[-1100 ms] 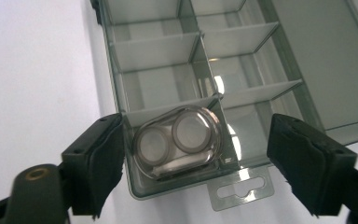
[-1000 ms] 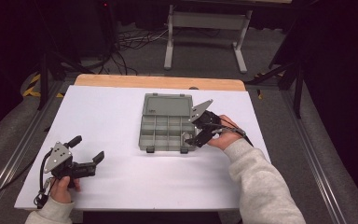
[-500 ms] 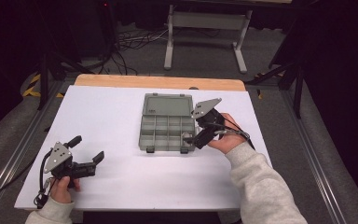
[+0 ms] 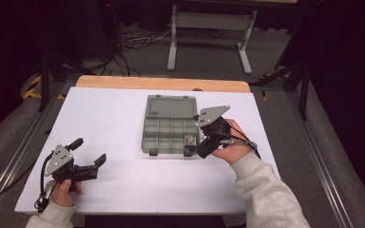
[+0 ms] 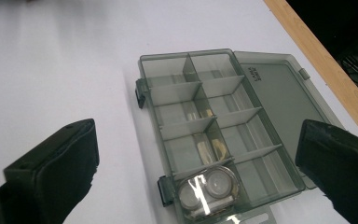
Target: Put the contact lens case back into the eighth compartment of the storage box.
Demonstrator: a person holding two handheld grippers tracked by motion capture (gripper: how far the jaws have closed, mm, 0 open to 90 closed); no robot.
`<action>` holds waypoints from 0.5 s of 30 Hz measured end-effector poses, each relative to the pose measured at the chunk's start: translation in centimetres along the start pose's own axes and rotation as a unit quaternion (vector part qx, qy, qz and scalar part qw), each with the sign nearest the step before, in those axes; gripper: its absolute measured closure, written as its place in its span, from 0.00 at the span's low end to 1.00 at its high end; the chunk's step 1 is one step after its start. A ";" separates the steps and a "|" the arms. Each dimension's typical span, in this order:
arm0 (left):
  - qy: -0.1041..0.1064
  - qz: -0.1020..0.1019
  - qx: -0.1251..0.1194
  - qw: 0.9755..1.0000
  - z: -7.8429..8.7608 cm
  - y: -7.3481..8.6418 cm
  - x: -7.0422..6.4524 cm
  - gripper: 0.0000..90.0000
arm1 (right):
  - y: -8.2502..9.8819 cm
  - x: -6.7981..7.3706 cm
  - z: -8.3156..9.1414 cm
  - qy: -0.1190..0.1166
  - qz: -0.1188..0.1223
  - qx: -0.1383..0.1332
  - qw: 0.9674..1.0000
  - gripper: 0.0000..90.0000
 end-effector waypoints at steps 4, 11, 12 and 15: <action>0.000 0.000 0.000 1.000 0.0 0.0 0.0 0.00 | 0.1 0.9 0.4 0.001 0.001 -0.004 1.000 0.00; 0.000 0.000 0.000 1.000 0.0 0.0 0.0 0.00 | 0.9 1.8 1.1 0.002 -0.018 -0.027 0.999 0.00; 0.001 0.000 0.000 1.000 0.0 0.0 0.0 0.00 | 1.3 2.3 1.4 0.006 -0.025 -0.038 0.999 0.00; 0.000 0.000 0.000 1.000 0.0 0.0 0.0 0.00 | 1.8 2.6 1.7 0.012 -0.036 -0.046 0.998 0.00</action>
Point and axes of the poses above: each handheld gripper's, and its own axes: z roughly backward along the jaws, y roughly out of its underside, x roughly to its left, the point moved 2 cm from there along -z, roughly forward along the jaws, and after that the axes turned 11 degrees about x, right-handed, at the moved point
